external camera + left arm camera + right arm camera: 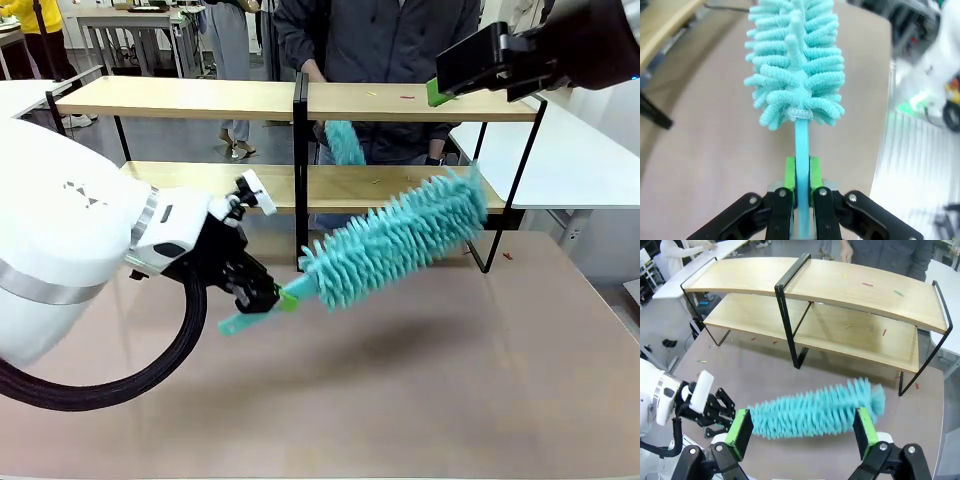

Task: Clean the shelves.
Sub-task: Clean a randomly selected level of the Shelf with the Duster.

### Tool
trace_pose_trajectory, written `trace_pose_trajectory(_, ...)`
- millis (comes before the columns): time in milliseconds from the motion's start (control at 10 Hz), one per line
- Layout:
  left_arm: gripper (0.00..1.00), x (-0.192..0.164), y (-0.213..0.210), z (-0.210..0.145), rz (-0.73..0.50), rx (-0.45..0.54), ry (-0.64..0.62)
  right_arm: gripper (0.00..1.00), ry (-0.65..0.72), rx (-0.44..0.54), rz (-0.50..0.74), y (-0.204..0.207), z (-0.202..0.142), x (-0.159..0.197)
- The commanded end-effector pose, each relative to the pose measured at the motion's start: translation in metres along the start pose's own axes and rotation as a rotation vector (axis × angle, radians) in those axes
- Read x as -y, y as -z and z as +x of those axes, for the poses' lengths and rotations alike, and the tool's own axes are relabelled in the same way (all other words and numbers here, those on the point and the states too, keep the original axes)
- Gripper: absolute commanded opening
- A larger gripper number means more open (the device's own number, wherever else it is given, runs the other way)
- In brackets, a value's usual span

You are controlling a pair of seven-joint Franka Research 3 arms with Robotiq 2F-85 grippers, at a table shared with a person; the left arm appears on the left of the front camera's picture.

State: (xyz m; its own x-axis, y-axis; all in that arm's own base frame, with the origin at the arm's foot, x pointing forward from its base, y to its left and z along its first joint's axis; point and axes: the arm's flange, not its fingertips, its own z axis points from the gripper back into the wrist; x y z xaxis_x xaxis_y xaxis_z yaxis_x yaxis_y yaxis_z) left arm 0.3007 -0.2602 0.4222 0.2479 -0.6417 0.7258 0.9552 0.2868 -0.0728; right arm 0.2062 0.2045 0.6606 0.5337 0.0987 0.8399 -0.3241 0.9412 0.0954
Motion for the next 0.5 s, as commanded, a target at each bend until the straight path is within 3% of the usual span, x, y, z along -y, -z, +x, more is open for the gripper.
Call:
trace_pose_trajectory(0,0.12,0.002,-0.006,0.014,-0.052,-0.148,0.077,1.0,0.007,0.001,0.001,0.0,-0.001,0.001)
trace_pose_trajectory(200,0.12,0.001,0.029,0.036,0.004,-0.265,0.042,1.0,0.007,0.001,0.001,0.0,-0.001,0.001)
trace_pose_trajectory(400,0.12,-0.002,0.062,0.063,0.162,-0.247,-0.205,1.0,0.007,0.001,0.001,0.0,-0.001,0.001)
